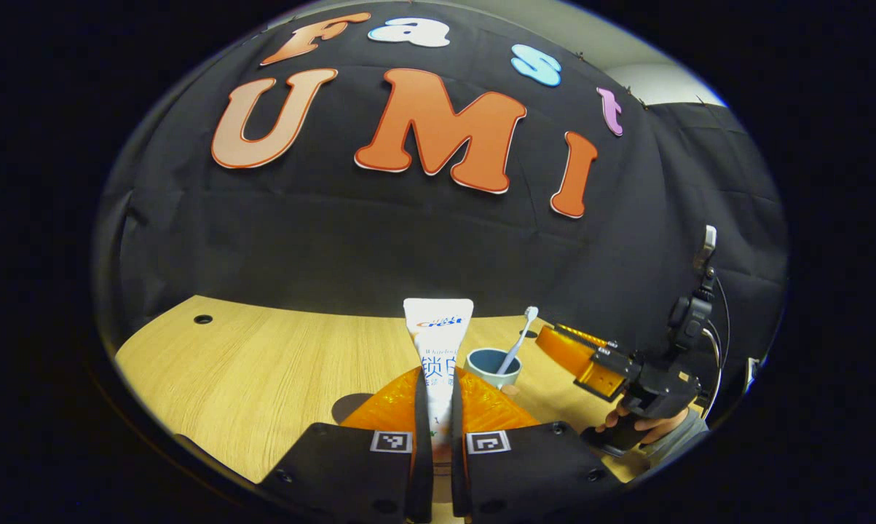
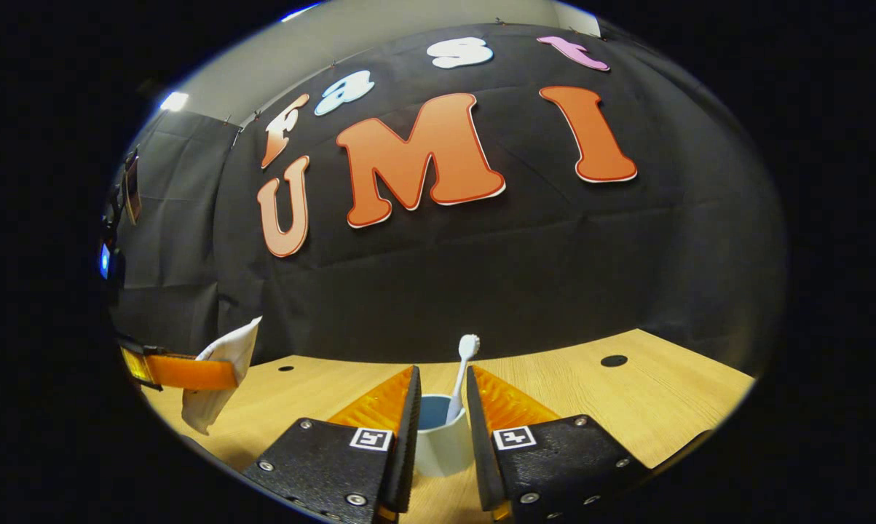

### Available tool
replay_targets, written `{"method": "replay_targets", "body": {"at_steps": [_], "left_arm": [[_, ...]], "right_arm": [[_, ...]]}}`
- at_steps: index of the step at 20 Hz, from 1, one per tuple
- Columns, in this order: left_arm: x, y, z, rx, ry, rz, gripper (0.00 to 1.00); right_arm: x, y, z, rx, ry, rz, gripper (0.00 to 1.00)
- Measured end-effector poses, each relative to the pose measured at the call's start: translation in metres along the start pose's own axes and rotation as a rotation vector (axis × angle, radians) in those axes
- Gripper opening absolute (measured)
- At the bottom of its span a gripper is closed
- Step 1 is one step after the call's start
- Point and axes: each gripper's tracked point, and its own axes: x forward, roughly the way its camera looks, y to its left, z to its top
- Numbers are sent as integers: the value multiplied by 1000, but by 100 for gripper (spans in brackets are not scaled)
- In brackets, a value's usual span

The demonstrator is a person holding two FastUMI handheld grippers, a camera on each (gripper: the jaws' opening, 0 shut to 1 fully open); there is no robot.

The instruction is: Put the toothbrush and toothpaste on the desktop into the cup, then pick up the cup and place it on the coaster on the desktop.

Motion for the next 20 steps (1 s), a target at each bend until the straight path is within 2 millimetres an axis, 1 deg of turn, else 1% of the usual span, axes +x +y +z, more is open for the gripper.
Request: {"method": "replay_targets", "body": {"at_steps": [1, 4, 6, 7, 8, 11, 14, 17, 18, 20], "left_arm": [[4, -3, 3, 1, -15, -8, 13], [18, -11, 4, -28, -38, -35, 13], [29, -18, 5, -52, -47, -58, 13], [35, -20, 7, -56, -58, -65, 13], [40, -23, 12, -62, -75, -74, 13], [56, -35, 22, -90, -116, -114, 13], [68, -45, 29, -120, -149, -144, 13], [83, -54, 31, -130, -167, -164, 13], [84, -55, 30, -135, -174, -168, 13], [96, -57, 28, -144, -177, -170, 13]], "right_arm": [[-5, -3, 2, 3, -3, -7, 41], [-22, -8, 13, 18, -23, -17, 46], [-37, -14, 15, 7, -16, -26, 49], [-44, -19, 15, -4, -8, -37, 53], [-51, -22, 15, -15, -3, -44, 55], [-71, -35, 9, -45, 15, -75, 61], [-87, -41, 4, -49, 39, -85, 66], [-97, -44, 1, -45, 49, -90, 68], [-100, -43, 0, -41, 55, -89, 69], [-104, -41, -5, -34, 70, -79, 70]]}}
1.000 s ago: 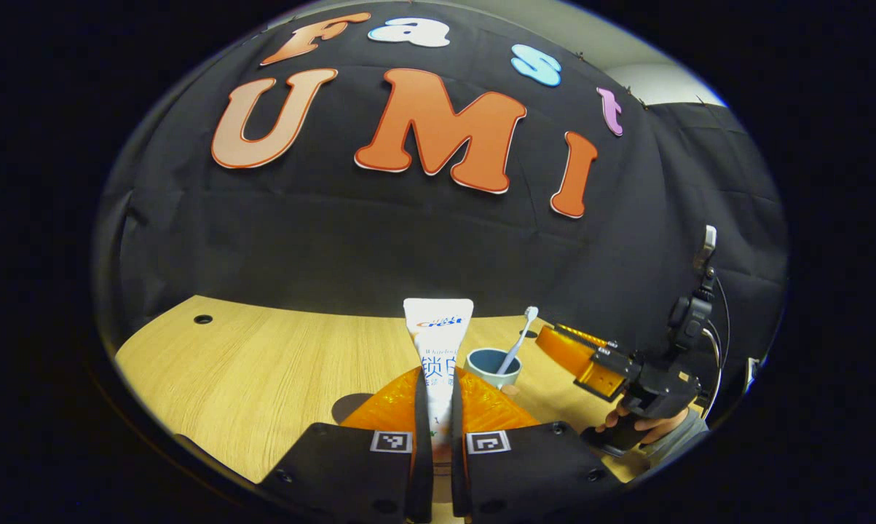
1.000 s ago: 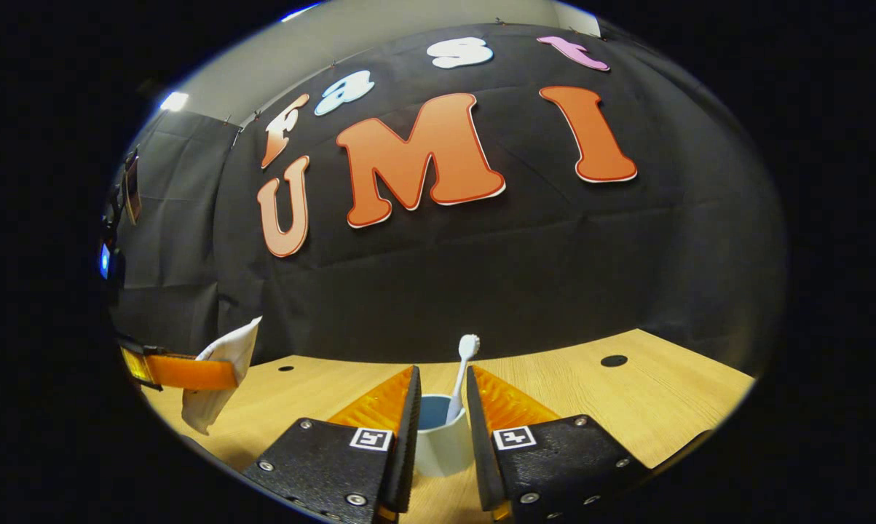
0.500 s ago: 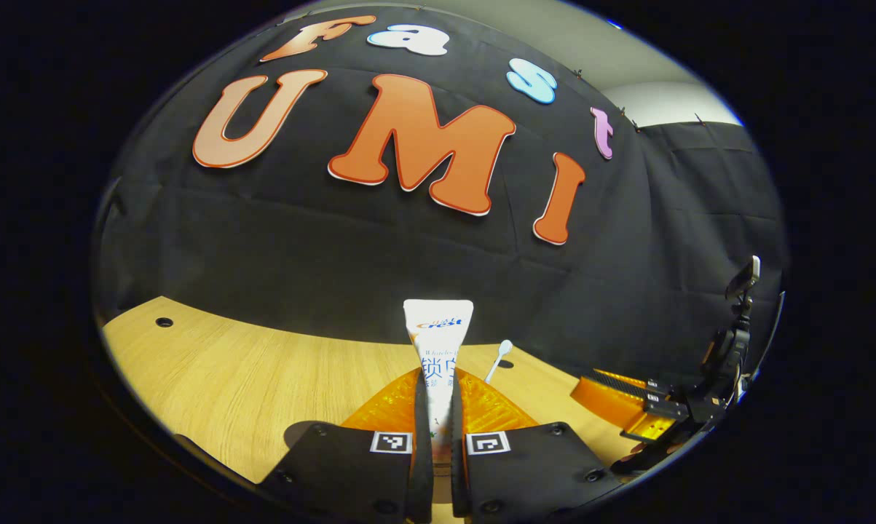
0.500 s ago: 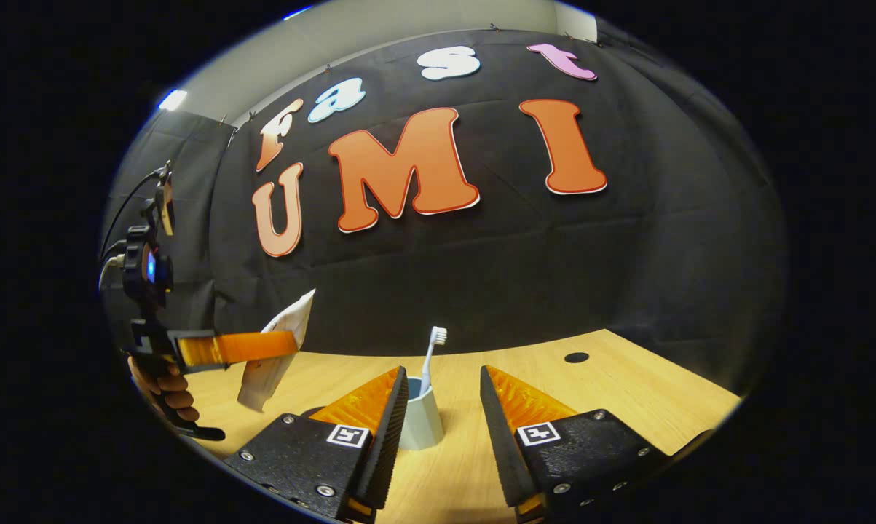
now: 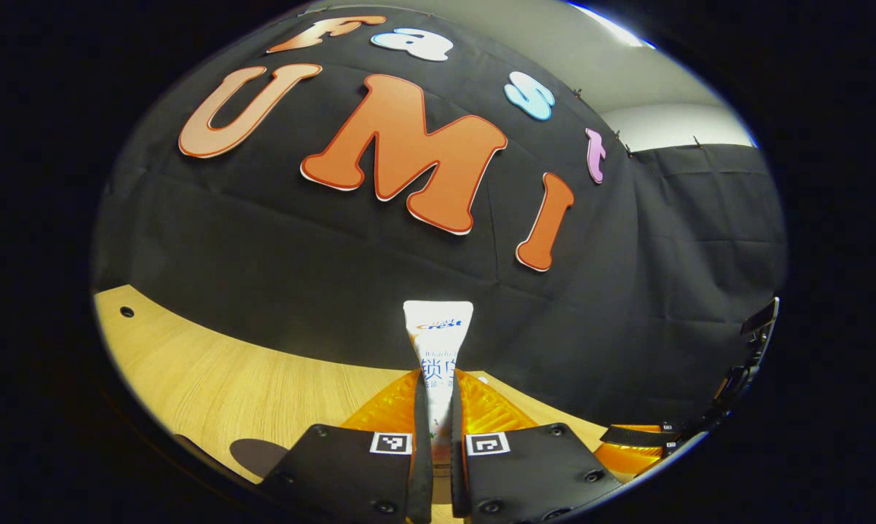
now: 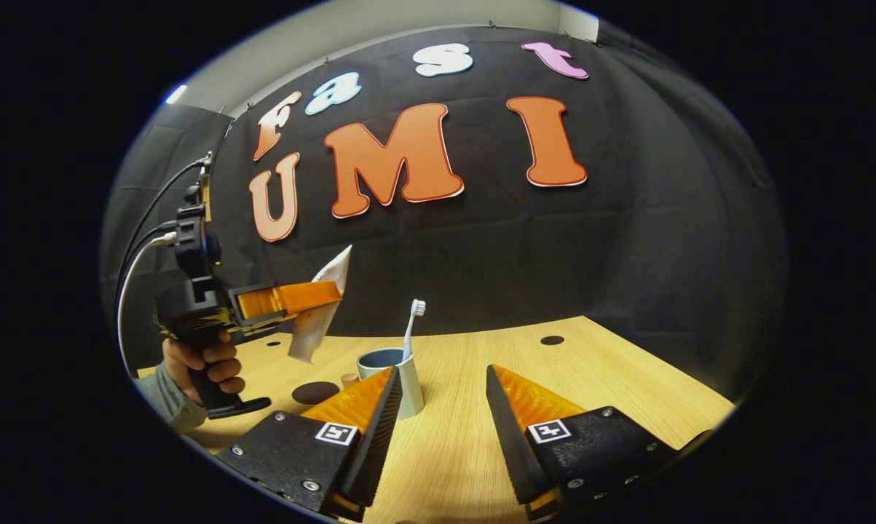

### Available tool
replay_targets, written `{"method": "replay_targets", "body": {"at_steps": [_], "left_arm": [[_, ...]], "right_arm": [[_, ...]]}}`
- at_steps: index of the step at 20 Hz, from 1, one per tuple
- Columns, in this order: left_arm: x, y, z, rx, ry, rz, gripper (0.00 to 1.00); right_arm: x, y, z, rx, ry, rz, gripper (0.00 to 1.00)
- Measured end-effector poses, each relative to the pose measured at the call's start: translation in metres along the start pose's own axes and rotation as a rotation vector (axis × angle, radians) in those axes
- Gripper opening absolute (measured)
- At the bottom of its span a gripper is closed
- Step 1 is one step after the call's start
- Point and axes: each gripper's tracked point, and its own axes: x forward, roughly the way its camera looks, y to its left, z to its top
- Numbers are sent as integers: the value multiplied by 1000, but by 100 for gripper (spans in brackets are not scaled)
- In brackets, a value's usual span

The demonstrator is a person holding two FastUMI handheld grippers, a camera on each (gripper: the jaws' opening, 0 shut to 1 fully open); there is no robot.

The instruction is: Put the toothbrush and toothpaste on the desktop into the cup, then pick up the cup and place it on the coaster on the desktop.

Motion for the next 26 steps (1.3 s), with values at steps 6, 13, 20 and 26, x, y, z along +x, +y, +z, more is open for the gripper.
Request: {"method": "replay_targets", "body": {"at_steps": [6, 13, 20, 26], "left_arm": [[28, 11, -6, -42, -26, 13, 13], [57, 6, -25, -38, -4, -8, 13], [70, 7, -41, -10, 13, -10, 15], [61, 1, -39, 56, 52, -50, 39]], "right_arm": [[-16, 3, -19, -69, 54, 6, 71], [-24, 7, -18, -6, 57, 25, 71], [-25, 8, -20, -8, 65, 13, 71], [-23, 11, -28, 3, 90, 14, 71]]}}
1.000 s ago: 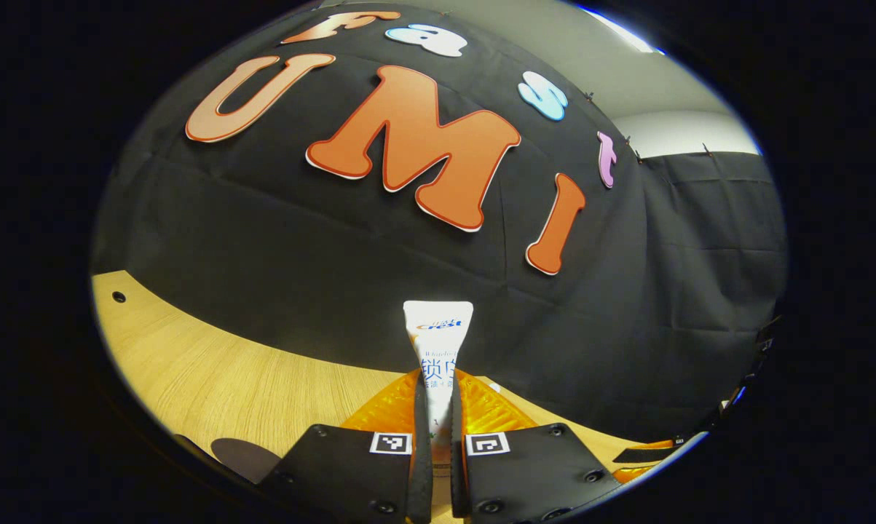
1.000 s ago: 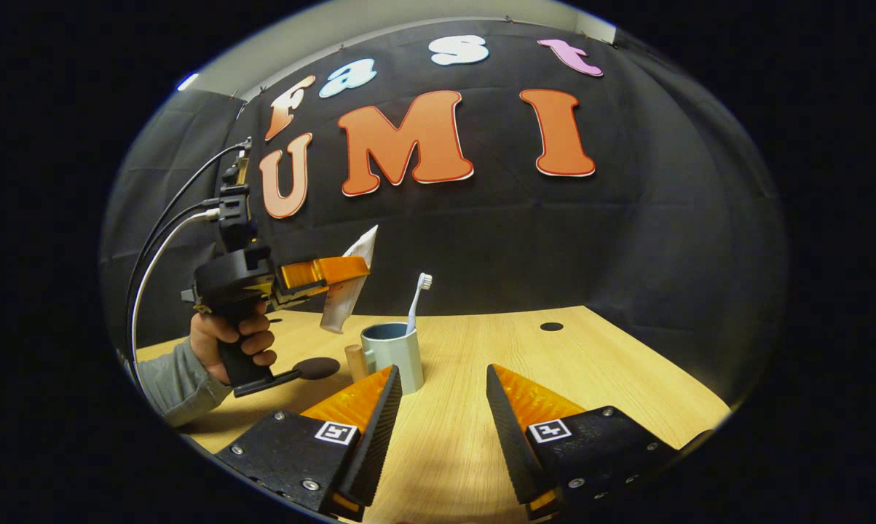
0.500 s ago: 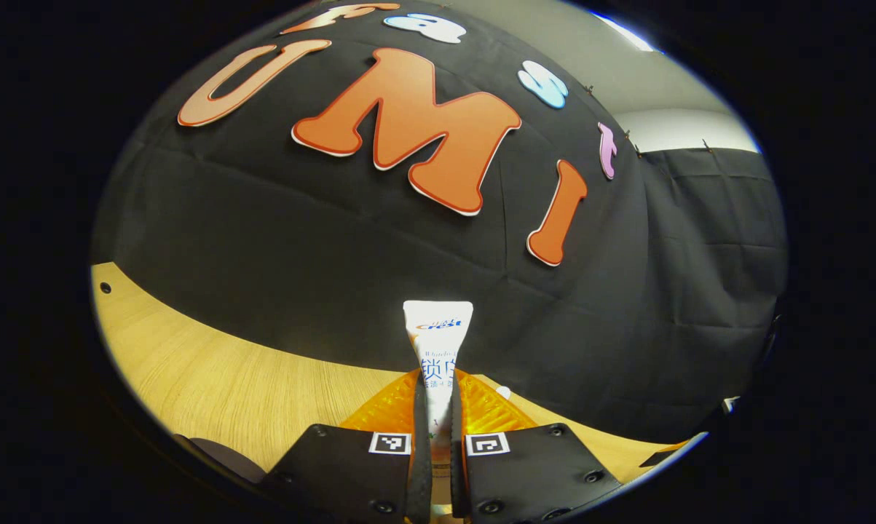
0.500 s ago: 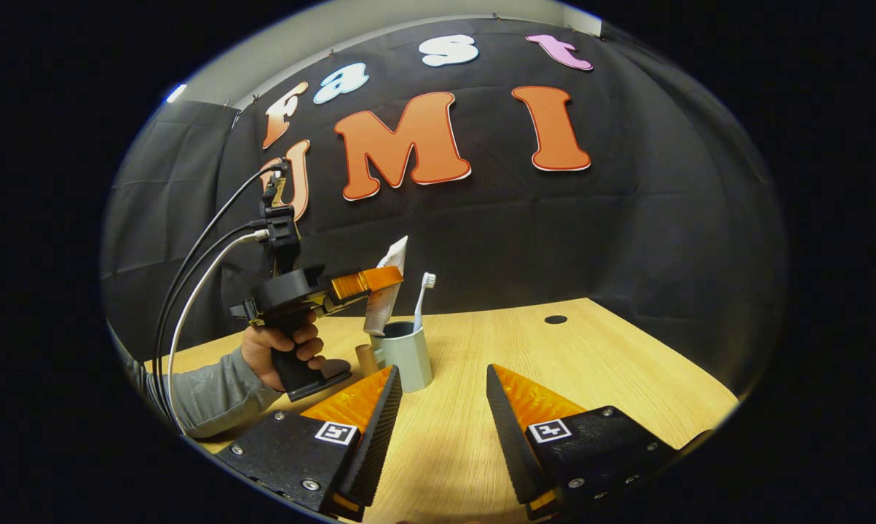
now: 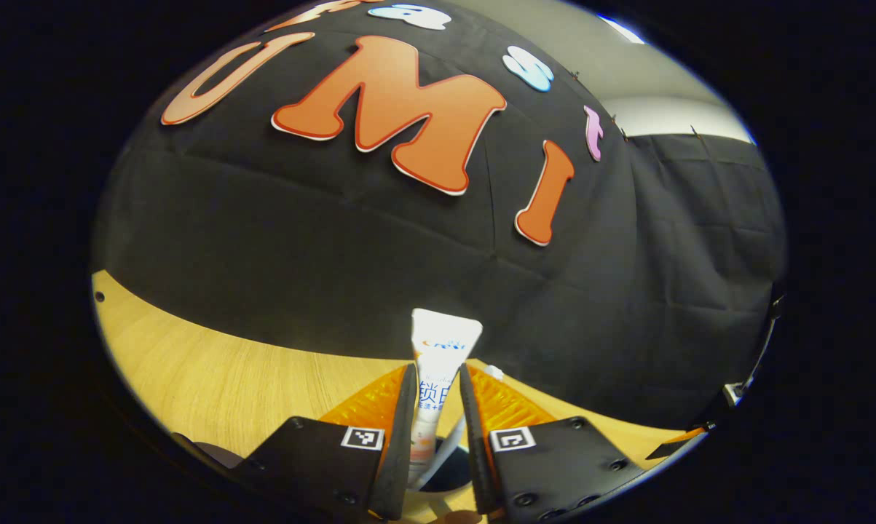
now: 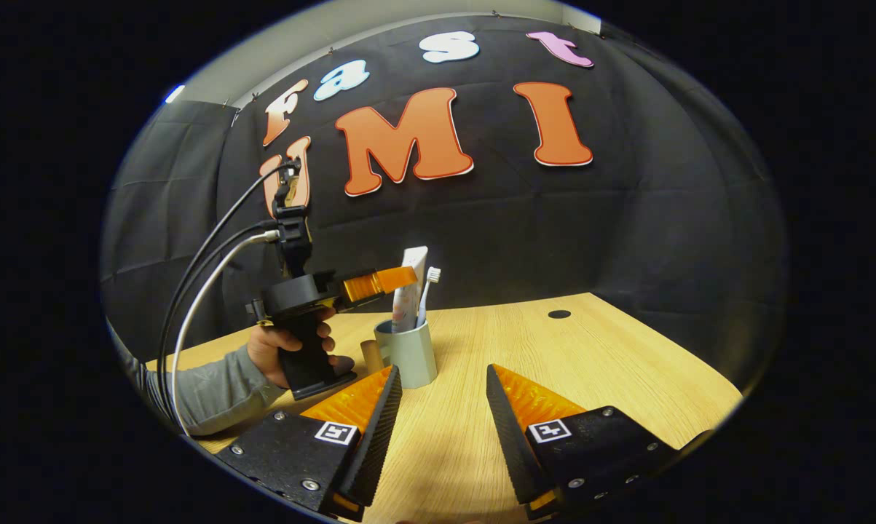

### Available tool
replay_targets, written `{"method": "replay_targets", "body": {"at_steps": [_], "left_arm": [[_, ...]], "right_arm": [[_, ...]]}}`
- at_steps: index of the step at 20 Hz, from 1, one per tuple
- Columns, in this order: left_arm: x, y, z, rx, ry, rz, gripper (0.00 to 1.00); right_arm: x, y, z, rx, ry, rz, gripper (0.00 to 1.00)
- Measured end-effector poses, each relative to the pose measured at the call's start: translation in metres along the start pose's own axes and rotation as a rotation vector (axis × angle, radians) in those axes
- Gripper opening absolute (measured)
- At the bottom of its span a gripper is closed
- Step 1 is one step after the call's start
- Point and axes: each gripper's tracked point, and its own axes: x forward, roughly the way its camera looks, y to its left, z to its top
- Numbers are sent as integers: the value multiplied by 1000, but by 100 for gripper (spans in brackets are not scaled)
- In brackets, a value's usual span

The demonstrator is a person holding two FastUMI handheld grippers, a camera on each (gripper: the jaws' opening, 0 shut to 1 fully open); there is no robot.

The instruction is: Put the toothbrush and toothpaste on the desktop into the cup, then pick up the cup and place it on the coaster on the desktop.

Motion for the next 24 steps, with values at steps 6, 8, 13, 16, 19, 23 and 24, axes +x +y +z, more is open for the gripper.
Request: {"method": "replay_targets", "body": {"at_steps": [6, 8, 13, 16, 19, 23, 24], "left_arm": [[-31, 19, 23, 2, -31, 33, 40], [-43, 26, 26, 19, -15, 53, 53], [-77, 58, 32, 152, 63, 174, 87], [-99, 72, 40, 187, 74, 224, 95], [-123, 81, 50, 226, 73, 257, 95], [-152, 93, 63, 284, 46, 312, 95], [-158, 99, 66, 285, 41, 342, 95]], "right_arm": [[9, 15, 3, 39, 11, 11, 71], [14, 25, 7, 36, 17, 22, 71], [35, 46, 18, 41, 57, 39, 68], [48, 55, 25, 15, 84, 23, 80], [61, 62, 31, -12, 122, 5, 81], [79, 67, 35, -32, 205, -26, 82], [83, 73, 33, -29, 229, -20, 82]]}}
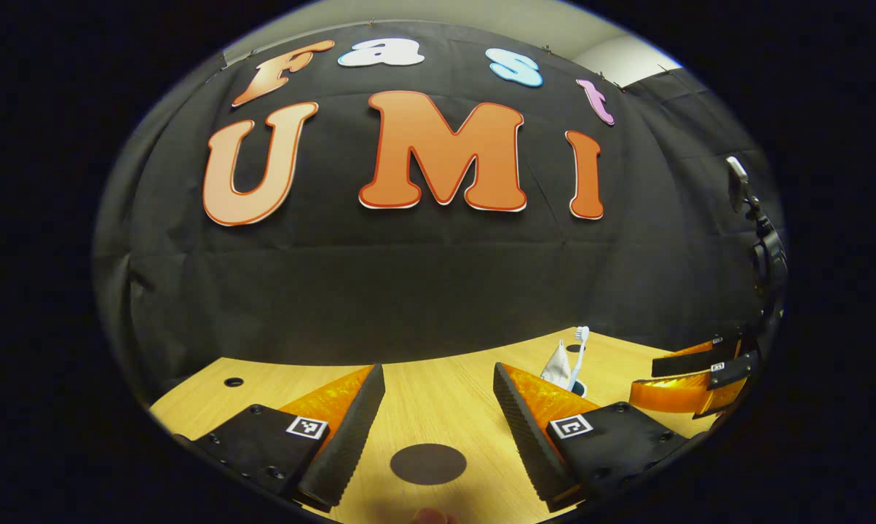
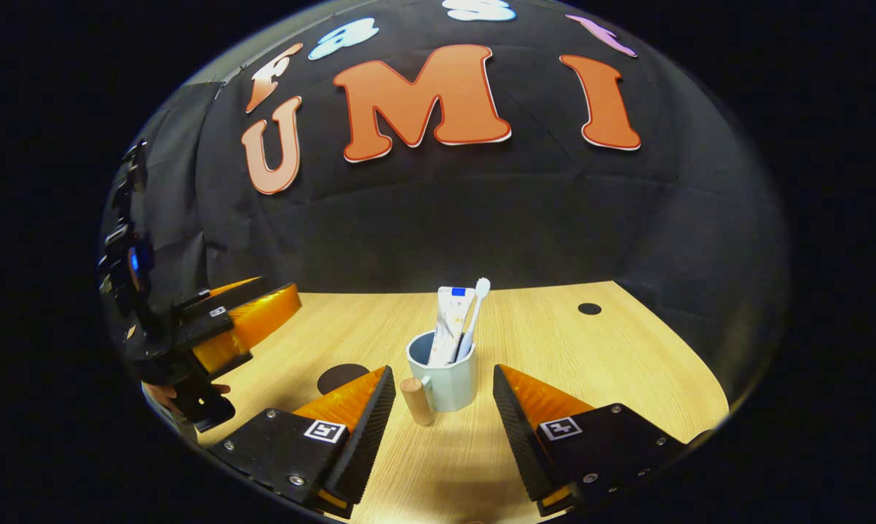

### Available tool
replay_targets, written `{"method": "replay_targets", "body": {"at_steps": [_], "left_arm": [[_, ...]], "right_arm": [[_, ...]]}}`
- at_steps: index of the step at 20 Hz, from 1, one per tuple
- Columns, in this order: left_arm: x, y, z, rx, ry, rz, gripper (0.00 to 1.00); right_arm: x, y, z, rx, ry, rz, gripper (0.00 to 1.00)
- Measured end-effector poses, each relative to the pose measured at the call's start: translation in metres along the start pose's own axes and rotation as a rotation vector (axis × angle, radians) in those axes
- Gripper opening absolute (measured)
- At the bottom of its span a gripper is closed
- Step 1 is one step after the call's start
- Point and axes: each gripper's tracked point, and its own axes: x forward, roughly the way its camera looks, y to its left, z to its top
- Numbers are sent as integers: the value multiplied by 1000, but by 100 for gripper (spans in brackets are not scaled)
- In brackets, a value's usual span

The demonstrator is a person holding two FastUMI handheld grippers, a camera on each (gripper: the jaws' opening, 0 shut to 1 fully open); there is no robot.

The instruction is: Put the toothbrush and toothpaste on the desktop into the cup, then pick up the cup and place it on the coaster on the desktop.

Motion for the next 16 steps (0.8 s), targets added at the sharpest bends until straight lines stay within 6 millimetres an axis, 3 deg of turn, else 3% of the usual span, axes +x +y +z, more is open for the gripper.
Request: {"method": "replay_targets", "body": {"at_steps": [9, 16], "left_arm": [[-38, 32, -11, 24, -8, 59, 95], [-51, 60, -33, -22, 22, 100, 95]], "right_arm": [[33, 12, -4, -23, 234, -59, 82], [54, 2, -32, -7, 454, -139, 82]]}}
